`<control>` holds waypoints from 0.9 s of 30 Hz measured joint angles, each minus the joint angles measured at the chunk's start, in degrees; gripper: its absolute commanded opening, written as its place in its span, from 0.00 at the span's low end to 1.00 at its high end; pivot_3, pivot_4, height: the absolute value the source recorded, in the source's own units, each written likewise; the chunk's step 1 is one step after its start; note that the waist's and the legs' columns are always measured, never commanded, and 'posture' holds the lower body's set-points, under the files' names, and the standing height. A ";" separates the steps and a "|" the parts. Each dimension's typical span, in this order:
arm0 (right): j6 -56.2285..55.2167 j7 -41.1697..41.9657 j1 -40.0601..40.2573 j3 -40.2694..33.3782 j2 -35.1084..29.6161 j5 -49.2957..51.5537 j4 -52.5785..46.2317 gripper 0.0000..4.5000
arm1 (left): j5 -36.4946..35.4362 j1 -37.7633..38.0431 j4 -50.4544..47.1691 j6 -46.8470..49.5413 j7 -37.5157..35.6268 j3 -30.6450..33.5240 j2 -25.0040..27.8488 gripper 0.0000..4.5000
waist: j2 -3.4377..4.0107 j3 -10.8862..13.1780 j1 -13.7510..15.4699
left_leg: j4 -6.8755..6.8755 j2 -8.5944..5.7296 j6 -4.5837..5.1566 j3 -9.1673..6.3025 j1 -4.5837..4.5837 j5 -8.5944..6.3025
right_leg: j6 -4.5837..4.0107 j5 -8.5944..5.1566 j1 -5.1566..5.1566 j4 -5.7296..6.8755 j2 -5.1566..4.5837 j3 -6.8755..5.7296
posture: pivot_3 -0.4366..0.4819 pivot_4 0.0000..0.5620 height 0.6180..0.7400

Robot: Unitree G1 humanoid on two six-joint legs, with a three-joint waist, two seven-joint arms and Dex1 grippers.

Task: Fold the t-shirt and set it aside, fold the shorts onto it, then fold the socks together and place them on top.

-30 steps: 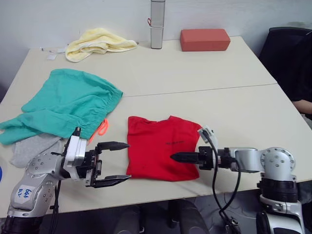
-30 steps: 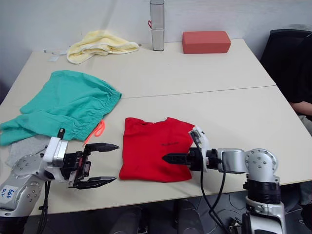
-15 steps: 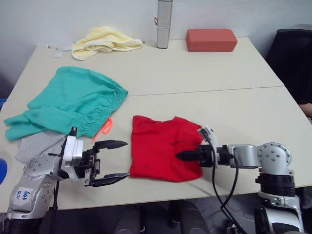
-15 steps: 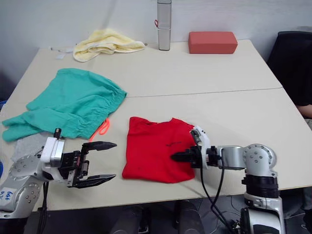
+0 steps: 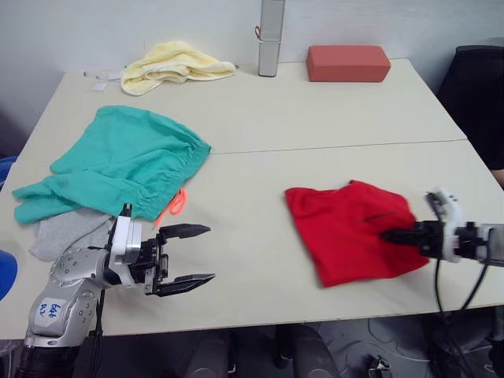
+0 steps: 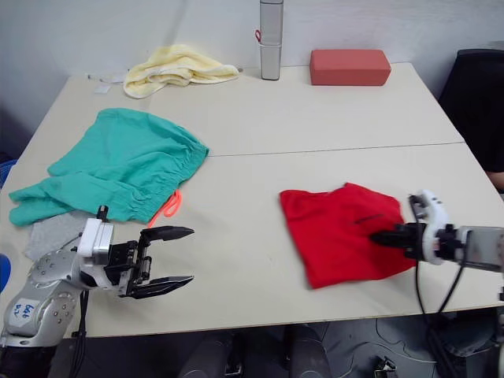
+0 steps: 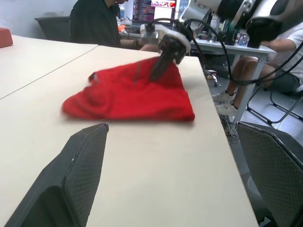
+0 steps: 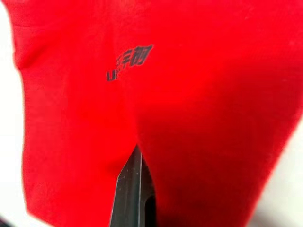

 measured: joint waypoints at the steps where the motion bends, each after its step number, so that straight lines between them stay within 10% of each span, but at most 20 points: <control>1: -2.39 1.94 -0.25 1.63 -0.76 -2.16 2.44 0.00 | 0.12 -0.23 0.04 -0.05 -0.04 -0.12 -0.08 1.00 | 0.00 0.00 -0.04 | 0.00 0.00 0.00 0.02 0.00 0.01 | 0.00 0.00 0.00 0.00 0.00 0.01 | 0.48 0.27 1.00; 12: -20.11 16.59 -13.09 11.57 -3.01 -21.43 28.22 0.00 | 0.88 -1.77 0.45 -0.49 -0.57 -1.47 -0.23 1.00 | 0.03 0.01 0.02 | 0.05 0.00 -0.06 0.19 0.10 0.05 | 0.03 0.06 0.00 0.04 0.00 0.18 | 0.48 0.27 1.00; 27: -12.62 20.14 -7.51 6.09 -3.07 -23.20 22.08 0.00 | 0.88 -1.97 2.06 -0.49 -0.58 -1.07 0.18 1.00 | 0.04 0.00 -0.02 | 0.05 0.04 -0.12 0.14 0.12 0.02 | 0.02 0.05 0.01 0.04 -0.01 0.15 | 0.48 0.27 1.00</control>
